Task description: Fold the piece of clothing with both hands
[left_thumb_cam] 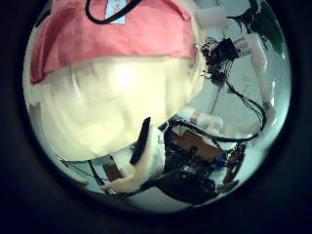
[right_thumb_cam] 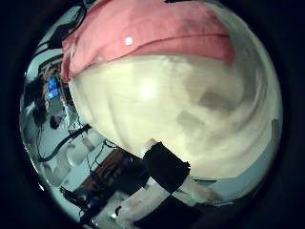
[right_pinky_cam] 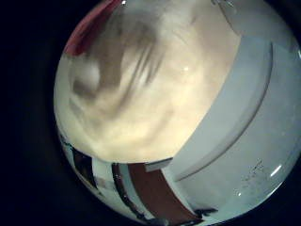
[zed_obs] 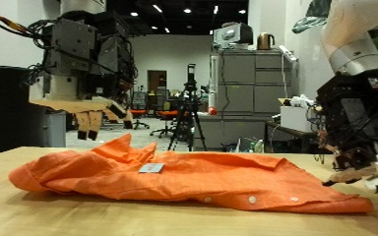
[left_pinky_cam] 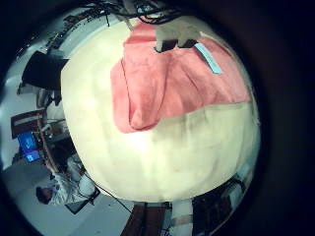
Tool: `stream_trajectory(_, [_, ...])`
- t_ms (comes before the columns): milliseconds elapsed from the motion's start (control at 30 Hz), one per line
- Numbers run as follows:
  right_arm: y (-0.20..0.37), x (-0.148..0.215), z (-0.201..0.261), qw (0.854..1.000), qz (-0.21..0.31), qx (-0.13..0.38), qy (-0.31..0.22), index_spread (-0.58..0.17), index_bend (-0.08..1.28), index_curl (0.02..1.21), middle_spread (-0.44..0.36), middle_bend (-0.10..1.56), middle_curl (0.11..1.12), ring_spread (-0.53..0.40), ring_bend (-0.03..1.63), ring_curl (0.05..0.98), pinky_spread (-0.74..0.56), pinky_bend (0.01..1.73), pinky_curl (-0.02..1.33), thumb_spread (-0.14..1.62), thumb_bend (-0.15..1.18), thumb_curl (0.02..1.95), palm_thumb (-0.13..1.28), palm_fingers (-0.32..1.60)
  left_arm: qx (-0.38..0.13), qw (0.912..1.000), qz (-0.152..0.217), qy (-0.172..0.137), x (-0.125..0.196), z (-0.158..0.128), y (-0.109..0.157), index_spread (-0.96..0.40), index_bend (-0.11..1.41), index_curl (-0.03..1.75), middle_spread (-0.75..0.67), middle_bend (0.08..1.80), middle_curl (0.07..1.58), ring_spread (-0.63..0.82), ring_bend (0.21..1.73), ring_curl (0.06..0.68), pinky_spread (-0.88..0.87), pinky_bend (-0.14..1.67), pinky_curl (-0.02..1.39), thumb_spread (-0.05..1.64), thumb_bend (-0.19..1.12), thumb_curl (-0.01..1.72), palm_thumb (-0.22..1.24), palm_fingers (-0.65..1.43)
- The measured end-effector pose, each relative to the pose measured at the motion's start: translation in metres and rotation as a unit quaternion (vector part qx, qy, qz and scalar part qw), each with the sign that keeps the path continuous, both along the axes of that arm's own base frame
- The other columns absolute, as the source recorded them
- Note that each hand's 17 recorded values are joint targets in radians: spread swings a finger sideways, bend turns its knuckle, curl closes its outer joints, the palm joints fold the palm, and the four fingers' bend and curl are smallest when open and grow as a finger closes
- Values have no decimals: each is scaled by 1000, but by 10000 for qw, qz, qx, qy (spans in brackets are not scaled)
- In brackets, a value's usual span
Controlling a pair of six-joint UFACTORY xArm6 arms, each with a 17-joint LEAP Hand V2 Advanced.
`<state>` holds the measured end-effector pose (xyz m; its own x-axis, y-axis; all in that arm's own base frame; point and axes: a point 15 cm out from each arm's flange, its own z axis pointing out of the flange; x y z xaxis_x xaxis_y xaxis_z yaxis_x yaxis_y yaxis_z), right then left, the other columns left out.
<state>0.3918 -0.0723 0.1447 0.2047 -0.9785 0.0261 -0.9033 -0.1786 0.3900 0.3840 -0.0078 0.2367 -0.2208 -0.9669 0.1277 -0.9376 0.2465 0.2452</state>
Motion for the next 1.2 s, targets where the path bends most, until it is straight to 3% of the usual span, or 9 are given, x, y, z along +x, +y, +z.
stream_trajectory(333, [6, 30, -17, 9998, 167, -74, 13, -325, 166, 317, 8, 190, 331, 148, 286, 240, 287, 231, 339, 1064, -19, 241, 307, 154, 25, 10000, -17, 47, -6, 5, 1, 129, 149, 260, 420, 187, 269, 560, 438, 220, 518, 355, 313, 1286, -9, 278, 281, -31])
stream_trajectory(433, [0, 32, -28, 9986, 373, -331, 162, -305, 160, 307, 9, 197, 331, 123, 316, 248, 273, 226, 334, 1038, -14, 256, 344, 195, 64, 9999, -22, 92, -8, 3, 4, 129, 149, 259, 419, 188, 272, 561, 437, 220, 518, 353, 314, 1287, -11, 276, 289, -30])
stream_trajectory(633, [0, 30, -35, 9981, 456, -325, 261, -268, 168, 295, 6, 230, 345, 51, 373, 263, 189, 210, 326, 1011, -19, 274, 395, 291, 94, 9999, 3, 113, -10, 4, 8, 129, 149, 258, 418, 188, 276, 561, 435, 220, 519, 351, 315, 1290, -10, 277, 301, -29])
stream_trajectory(833, [-2, 32, -32, 9982, 456, -322, 196, -265, 222, 322, -104, 361, 384, -87, 496, 285, 78, 155, 280, 1019, -4, 292, 479, 586, 119, 9999, 20, 84, -10, 8, 11, 129, 149, 258, 410, 194, 284, 561, 430, 219, 519, 346, 315, 1295, -10, 278, 321, -24])
stream_trajectory(933, [-9, 34, -21, 9987, 379, -331, 27, -317, 293, 347, -175, 534, 448, -239, 673, 322, -164, 241, 260, 1046, 16, 314, 607, 1159, 124, 9999, 12, 84, -10, 8, 11, 129, 152, 259, 407, 193, 287, 561, 427, 219, 519, 343, 315, 1295, -11, 278, 325, -21])
stream_trajectory(967, [-11, 35, -18, 9988, 362, -333, -25, -317, 293, 347, -175, 534, 448, -239, 673, 322, -164, 241, 260, 1046, 16, 314, 607, 1159, 133, 9999, 15, 84, -10, 8, 13, 129, 150, 259, 406, 191, 288, 563, 430, 221, 519, 344, 316, 1294, -12, 278, 326, -19])
stream_trajectory(1033, [-17, 36, -9, 9988, 318, -332, -169, -333, 387, 422, -194, 653, 507, -279, 773, 388, -350, 398, 314, 1063, 30, 328, 687, 1406, 172, 9998, 48, 84, -10, 9, 19, 129, 150, 259, 405, 194, 290, 565, 430, 221, 518, 343, 317, 1294, -12, 277, 327, -18])
stream_trajectory(1100, [-24, 25, -9, 9991, 263, -314, -130, -343, 520, 483, -187, 770, 556, -283, 863, 431, -430, 494, 352, 1076, 37, 338, 741, 1482, 200, 9997, 75, 78, -11, 10, 25, 129, 153, 260, 404, 192, 292, 566, 429, 221, 512, 344, 318, 1294, -12, 277, 327, -16])
stream_trajectory(1200, [-32, 24, -5, 9987, 228, -295, -344, -358, 675, 574, -189, 897, 625, -281, 1005, 495, -477, 717, 437, 1091, 67, 363, 851, 1403, 231, 9997, 110, 57, -11, 13, 32, 132, 154, 262, 399, 194, 294, 567, 427, 222, 507, 343, 318, 1297, -12, 277, 331, -14])
